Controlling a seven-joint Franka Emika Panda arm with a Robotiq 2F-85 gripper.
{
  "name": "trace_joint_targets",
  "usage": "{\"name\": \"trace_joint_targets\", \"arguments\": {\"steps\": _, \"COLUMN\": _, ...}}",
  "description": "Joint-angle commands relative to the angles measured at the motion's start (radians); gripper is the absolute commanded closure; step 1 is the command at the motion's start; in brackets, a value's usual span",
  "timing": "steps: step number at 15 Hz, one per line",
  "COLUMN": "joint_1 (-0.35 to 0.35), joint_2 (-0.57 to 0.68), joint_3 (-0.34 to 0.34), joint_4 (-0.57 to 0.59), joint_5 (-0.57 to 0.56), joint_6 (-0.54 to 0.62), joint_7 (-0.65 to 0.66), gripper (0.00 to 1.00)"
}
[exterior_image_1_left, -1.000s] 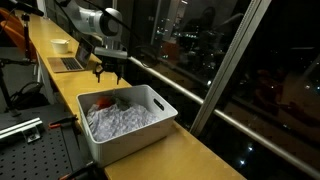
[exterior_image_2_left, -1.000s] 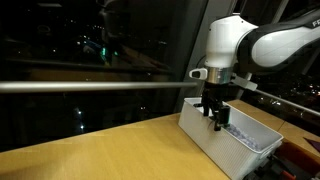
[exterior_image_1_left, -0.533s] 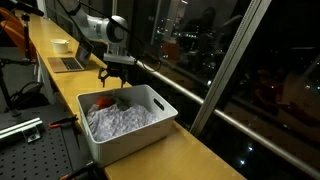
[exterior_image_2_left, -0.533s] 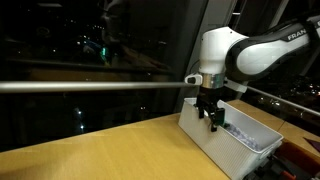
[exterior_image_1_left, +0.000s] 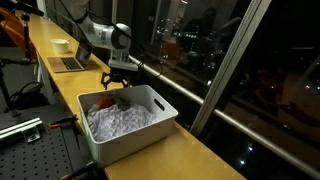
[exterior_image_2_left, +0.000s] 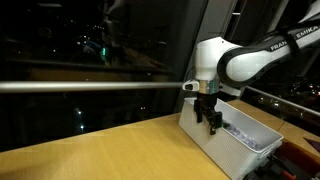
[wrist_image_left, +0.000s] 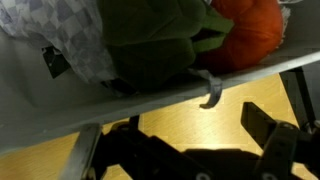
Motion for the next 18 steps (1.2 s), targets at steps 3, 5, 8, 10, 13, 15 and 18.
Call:
{"name": "trace_joint_targets", "arguments": {"steps": 3, "joint_1": -0.004, "joint_2": 0.009, "joint_3": -0.006, "joint_4": 0.047, "joint_5": -0.019, "joint_6": -0.049, "joint_7": -0.047, "gripper": 0.00}}
{"name": "trace_joint_targets", "arguments": {"steps": 5, "joint_1": -0.002, "joint_2": 0.010, "joint_3": -0.006, "joint_4": 0.048, "joint_5": -0.019, "joint_6": -0.051, "joint_7": -0.050, "gripper": 0.00}}
{"name": "trace_joint_targets", "arguments": {"steps": 8, "joint_1": -0.005, "joint_2": 0.011, "joint_3": -0.007, "joint_4": 0.037, "joint_5": -0.019, "joint_6": -0.045, "joint_7": -0.055, "gripper": 0.00}}
{"name": "trace_joint_targets", "arguments": {"steps": 10, "joint_1": -0.008, "joint_2": 0.010, "joint_3": -0.008, "joint_4": 0.030, "joint_5": -0.018, "joint_6": -0.042, "joint_7": -0.061, "gripper": 0.00}}
{"name": "trace_joint_targets", "arguments": {"steps": 13, "joint_1": -0.011, "joint_2": 0.007, "joint_3": -0.010, "joint_4": 0.014, "joint_5": -0.020, "joint_6": -0.040, "joint_7": -0.074, "gripper": 0.00}}
{"name": "trace_joint_targets", "arguments": {"steps": 15, "joint_1": -0.012, "joint_2": 0.005, "joint_3": -0.011, "joint_4": 0.004, "joint_5": -0.022, "joint_6": -0.039, "joint_7": -0.080, "gripper": 0.00}}
{"name": "trace_joint_targets", "arguments": {"steps": 18, "joint_1": -0.013, "joint_2": 0.001, "joint_3": -0.013, "joint_4": 0.003, "joint_5": -0.024, "joint_6": -0.042, "joint_7": -0.087, "gripper": 0.09}}
